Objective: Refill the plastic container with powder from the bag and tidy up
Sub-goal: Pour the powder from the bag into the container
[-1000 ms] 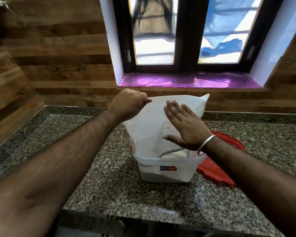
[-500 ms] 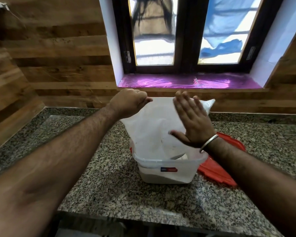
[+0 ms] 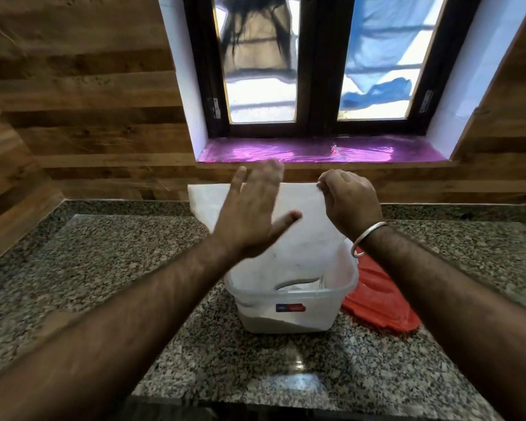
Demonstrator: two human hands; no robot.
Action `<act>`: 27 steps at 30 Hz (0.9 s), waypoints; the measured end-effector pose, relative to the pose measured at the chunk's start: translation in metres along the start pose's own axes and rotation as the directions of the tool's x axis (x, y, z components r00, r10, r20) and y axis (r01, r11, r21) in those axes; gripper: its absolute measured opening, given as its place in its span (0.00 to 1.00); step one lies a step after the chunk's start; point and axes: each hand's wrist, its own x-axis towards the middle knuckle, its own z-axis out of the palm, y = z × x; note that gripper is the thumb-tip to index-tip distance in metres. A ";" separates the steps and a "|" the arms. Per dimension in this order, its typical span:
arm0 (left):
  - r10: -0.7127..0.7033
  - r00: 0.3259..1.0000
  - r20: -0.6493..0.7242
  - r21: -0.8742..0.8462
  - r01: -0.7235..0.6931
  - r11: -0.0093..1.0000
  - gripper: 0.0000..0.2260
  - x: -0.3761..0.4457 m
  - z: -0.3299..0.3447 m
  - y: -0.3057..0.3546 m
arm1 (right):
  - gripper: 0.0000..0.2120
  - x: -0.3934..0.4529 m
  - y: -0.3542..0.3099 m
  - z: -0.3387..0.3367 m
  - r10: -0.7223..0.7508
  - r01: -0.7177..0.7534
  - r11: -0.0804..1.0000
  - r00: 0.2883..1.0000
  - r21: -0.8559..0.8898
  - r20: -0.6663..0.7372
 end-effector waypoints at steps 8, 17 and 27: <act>-0.051 0.998 0.031 0.010 0.050 0.999 0.43 -0.002 0.005 -0.001 | 0.08 -0.008 -0.010 0.002 -0.040 0.040 0.999 0.999 -0.030 -0.012; 0.097 0.995 -0.026 0.165 -0.091 0.982 0.19 0.015 -0.016 -0.027 | 0.12 -0.003 -0.007 0.002 -0.056 0.068 0.994 0.989 0.083 -0.140; 0.084 0.984 -0.158 0.091 -0.070 0.993 0.22 0.024 -0.038 -0.067 | 0.36 -0.010 -0.016 0.026 0.618 -0.526 0.185 0.719 0.830 0.317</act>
